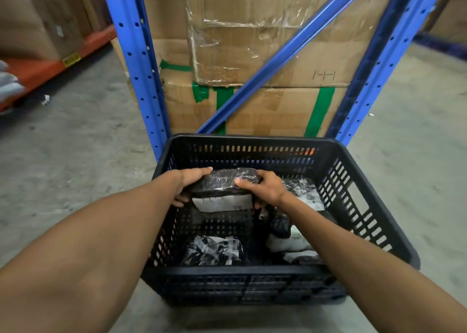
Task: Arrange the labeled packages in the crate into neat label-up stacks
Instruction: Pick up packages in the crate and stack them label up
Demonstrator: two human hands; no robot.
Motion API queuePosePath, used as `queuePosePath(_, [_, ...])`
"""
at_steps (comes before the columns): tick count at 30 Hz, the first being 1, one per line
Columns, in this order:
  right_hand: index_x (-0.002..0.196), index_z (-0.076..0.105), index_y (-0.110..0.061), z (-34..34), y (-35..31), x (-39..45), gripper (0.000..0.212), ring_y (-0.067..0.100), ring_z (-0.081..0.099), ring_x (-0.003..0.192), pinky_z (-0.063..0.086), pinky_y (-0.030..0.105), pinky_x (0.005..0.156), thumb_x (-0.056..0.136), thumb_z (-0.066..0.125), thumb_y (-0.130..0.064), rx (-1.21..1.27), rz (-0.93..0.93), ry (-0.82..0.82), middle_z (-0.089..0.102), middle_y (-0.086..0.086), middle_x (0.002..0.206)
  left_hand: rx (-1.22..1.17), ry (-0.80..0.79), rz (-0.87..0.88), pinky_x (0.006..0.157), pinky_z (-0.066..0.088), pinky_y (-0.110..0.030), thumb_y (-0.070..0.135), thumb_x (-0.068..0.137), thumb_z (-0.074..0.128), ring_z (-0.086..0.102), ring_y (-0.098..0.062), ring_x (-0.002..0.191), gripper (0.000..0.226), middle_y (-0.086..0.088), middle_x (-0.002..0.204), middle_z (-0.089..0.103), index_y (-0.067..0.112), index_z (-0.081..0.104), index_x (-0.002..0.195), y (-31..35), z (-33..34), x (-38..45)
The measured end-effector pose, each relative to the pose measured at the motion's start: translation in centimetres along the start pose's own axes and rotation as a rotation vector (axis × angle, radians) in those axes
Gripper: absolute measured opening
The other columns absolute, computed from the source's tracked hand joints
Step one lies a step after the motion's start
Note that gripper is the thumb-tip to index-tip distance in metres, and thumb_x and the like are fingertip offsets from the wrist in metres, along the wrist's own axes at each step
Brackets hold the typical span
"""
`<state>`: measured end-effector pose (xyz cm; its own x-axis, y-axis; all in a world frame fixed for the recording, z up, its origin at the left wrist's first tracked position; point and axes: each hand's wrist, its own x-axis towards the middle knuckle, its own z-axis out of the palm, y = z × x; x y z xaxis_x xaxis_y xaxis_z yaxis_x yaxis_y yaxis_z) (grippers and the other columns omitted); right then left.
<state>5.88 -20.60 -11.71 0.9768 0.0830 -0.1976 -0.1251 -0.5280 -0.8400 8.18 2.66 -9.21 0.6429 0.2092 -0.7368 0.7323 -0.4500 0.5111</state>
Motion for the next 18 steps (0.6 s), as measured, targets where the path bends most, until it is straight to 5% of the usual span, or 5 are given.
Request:
queuePosePath(2, [0.087, 0.073, -0.019, 0.3, 0.8, -0.2, 0.051, 0.014, 0.071, 0.072, 0.052, 0.024, 0.062, 0.074, 0.072, -0.068, 0.023, -0.039, 0.125, 0.074, -0.005, 0.078, -0.042, 0.009, 0.073, 0.098, 0.049, -0.044, 0.083, 0.056, 0.064, 0.056, -0.027, 0.114, 0.107, -0.007, 0.136, 0.054, 0.020, 0.048, 0.140, 0.7, -0.6, -0.1])
queuePosePath(5, [0.055, 0.043, -0.018, 0.1, 1.1, -0.1, 0.063, 0.026, 0.060, 0.058, 0.047, 0.036, 0.063, 0.078, 0.060, -0.074, 0.128, 0.048, 0.194, 0.050, 0.005, 0.053, -0.106, -0.064, 0.176, 0.111, 0.034, -0.052, 0.087, 0.048, 0.066, 0.042, -0.029, 0.135, 0.120, -0.004, 0.149, 0.046, 0.024, 0.041, 0.147, 1.6, -1.0, -0.9])
queuePosePath(9, [0.053, 0.036, -0.014, -1.0, 1.2, -0.5, 0.070, 0.027, 0.053, 0.035, 0.047, 0.034, 0.050, 0.078, 0.052, -0.078, 0.291, 0.194, 0.175, 0.046, 0.006, 0.046, -0.115, -0.154, 0.301, 0.114, 0.022, -0.062, 0.091, 0.033, 0.068, 0.038, -0.029, 0.139, 0.133, 0.000, 0.150, 0.045, 0.032, 0.035, 0.147, 1.5, -1.5, -1.1])
queuePosePath(13, [0.075, 0.053, -0.008, -1.0, 1.9, 0.0, 0.075, 0.024, 0.044, 0.031, 0.040, 0.028, 0.041, 0.080, 0.040, -0.082, 0.407, 0.320, 0.171, 0.044, 0.004, 0.048, -0.045, -0.097, 0.452, 0.108, 0.039, -0.054, 0.087, 0.038, 0.070, 0.056, -0.024, 0.121, 0.093, 0.001, 0.134, 0.059, 0.031, 0.058, 0.111, 1.2, -1.8, -0.5])
queuePosePath(18, [0.057, 0.030, -0.024, -1.0, 0.8, 0.9, 0.070, 0.018, 0.025, 0.039, 0.022, 0.031, 0.048, 0.070, 0.045, -0.091, 0.526, 0.260, 0.199, 0.025, 0.000, 0.049, -0.108, -0.077, 0.520, 0.121, 0.018, -0.050, 0.091, 0.060, 0.046, 0.027, -0.024, 0.148, 0.116, 0.003, 0.162, 0.027, 0.028, 0.027, 0.155, 2.0, -1.2, -0.7])
